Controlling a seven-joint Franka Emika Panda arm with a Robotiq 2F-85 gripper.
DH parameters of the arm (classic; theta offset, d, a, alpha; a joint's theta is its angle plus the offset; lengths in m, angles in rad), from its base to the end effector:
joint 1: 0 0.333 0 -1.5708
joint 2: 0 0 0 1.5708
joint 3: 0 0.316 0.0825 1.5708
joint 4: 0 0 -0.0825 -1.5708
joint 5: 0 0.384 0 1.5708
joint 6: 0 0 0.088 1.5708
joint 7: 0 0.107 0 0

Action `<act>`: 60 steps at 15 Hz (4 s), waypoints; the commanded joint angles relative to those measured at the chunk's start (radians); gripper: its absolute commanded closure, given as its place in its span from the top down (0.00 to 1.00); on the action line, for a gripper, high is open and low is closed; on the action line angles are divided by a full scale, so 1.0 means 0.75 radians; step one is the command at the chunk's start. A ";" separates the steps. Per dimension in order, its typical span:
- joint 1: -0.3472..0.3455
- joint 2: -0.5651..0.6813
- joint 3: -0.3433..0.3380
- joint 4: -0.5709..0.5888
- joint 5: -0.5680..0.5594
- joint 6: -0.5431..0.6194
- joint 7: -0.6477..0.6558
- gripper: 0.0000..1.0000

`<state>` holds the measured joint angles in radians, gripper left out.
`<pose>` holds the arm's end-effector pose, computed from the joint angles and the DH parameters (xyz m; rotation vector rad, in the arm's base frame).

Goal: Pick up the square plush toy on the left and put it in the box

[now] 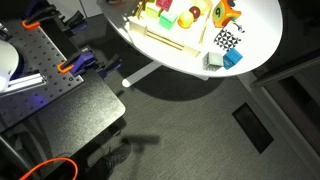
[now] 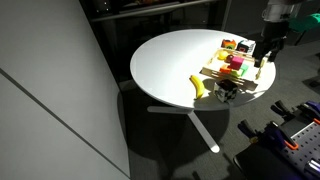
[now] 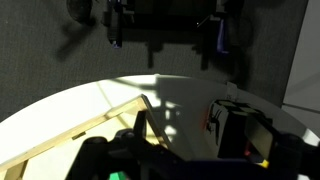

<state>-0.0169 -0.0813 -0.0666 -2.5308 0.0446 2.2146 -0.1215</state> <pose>0.4245 -0.0337 0.2871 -3.0598 -0.0120 0.3536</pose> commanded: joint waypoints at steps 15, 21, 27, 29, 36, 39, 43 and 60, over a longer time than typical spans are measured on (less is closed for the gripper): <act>0.042 0.174 0.104 -0.001 0.092 0.246 0.107 1.00; 0.047 0.215 0.112 0.017 0.118 0.273 0.103 1.00; 0.062 0.304 0.140 0.045 0.125 0.372 0.121 1.00; 0.071 0.339 0.151 0.058 0.119 0.412 0.135 1.00; 0.116 0.466 0.174 0.121 0.082 0.516 0.196 1.00; 0.139 0.509 0.180 0.146 0.077 0.541 0.217 1.00; 0.156 0.551 0.181 0.157 0.067 0.541 0.224 0.75; -0.012 0.471 0.136 0.250 0.142 0.365 0.076 0.06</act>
<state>-0.0005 0.3049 0.0122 -2.3647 0.1165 2.5367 -0.0196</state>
